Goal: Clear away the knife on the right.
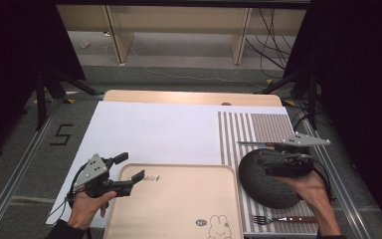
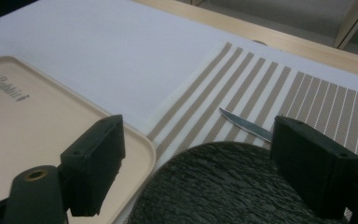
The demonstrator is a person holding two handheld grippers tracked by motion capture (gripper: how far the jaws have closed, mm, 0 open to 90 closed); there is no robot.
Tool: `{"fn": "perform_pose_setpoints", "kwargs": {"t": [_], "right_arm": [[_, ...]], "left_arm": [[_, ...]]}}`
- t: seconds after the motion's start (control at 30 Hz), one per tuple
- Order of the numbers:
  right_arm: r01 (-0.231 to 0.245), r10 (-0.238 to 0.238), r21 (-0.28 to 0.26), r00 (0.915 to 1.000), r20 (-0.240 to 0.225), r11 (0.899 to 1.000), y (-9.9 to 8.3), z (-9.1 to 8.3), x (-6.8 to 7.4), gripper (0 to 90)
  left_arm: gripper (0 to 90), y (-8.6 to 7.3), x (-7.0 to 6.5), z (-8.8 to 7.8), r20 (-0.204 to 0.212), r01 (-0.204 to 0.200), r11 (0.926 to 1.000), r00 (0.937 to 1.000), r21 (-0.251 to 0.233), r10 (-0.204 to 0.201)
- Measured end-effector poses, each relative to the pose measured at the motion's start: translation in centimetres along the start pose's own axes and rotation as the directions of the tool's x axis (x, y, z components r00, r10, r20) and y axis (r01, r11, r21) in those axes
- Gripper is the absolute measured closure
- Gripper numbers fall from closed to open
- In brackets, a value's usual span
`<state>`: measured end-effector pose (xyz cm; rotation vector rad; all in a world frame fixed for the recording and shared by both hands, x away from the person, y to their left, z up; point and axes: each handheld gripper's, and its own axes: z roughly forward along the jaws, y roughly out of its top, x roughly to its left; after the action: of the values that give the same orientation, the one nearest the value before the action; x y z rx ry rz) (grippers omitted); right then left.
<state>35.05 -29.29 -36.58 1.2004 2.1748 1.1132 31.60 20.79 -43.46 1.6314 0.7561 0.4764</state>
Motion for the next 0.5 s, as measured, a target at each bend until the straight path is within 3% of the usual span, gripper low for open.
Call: {"fn": "perform_pose_setpoints", "kwargs": {"t": [0.07, 0.13, 0.17, 0.2, 0.3, 0.4, 0.43, 0.5], "right_arm": [[-0.003, 0.003, 0.036, 1.0, 0.003, 0.999, 0.4, 0.3, -0.7, 19.4], [0.013, -0.013, 0.025, 0.9999, -0.005, 1.0, 0.5, 0.4, -0.9, 19.5], [0.002, -0.002, 0.055, 1.0, -0.003, 0.998, 0.6, 0.3, -1.1, 19.5], [0.045, -0.045, 0.029, 0.999, -0.006, 0.999, 0.8, 0.7, -1.7, 19.8], [0.057, -0.057, 0.052, 0.9983, -0.009, 0.997, 1.1, 0.8, -2.3, 20.3], [0.05, -0.05, 0.077, 0.9987, 0.001, 0.996, 1.3, 1.0, -2.9, 20.4], [0.069, -0.07, 0.075, 0.9976, 0.002, 0.995, 1.4, 1.2, -3.3, 20.5], [0.051, -0.051, 0.086, 0.9987, 0.005, 0.995, 1.4, 1.3, -3.5, 20.7]], "left_arm": [[16.1, 0.0, 0.0, 0.0, -0.001, -0.001, 1.0, 1.0, -0.001, 0.001], [16.1, 0.0, 0.0, 0.0, 0.0, 0.001, 1.0, 1.0, -0.001, -0.001], [16.1, 0.0, 0.0, 0.0, 0.0, 0.0, 1.0, 1.0, 0.001, 0.0], [16.1, 0.0, 0.0, 0.0, -0.001, 0.0, 1.0, 1.0, 0.004, 0.0], [16.1, 0.0, 0.0, 0.0, -0.001, -0.001, 1.0, 1.0, 0.004, 0.001], [16.1, -0.1, 0.0, 0.0, -0.003, -0.002, 1.0, 1.0, 0.006, 0.002], [16.1, -0.1, 0.0, 0.0, -0.002, -0.001, 1.0, 1.0, 0.006, 0.001], [16.1, -0.1, 0.0, 0.1, -0.002, -0.001, 1.0, 1.0, 0.006, 0.001]]}}
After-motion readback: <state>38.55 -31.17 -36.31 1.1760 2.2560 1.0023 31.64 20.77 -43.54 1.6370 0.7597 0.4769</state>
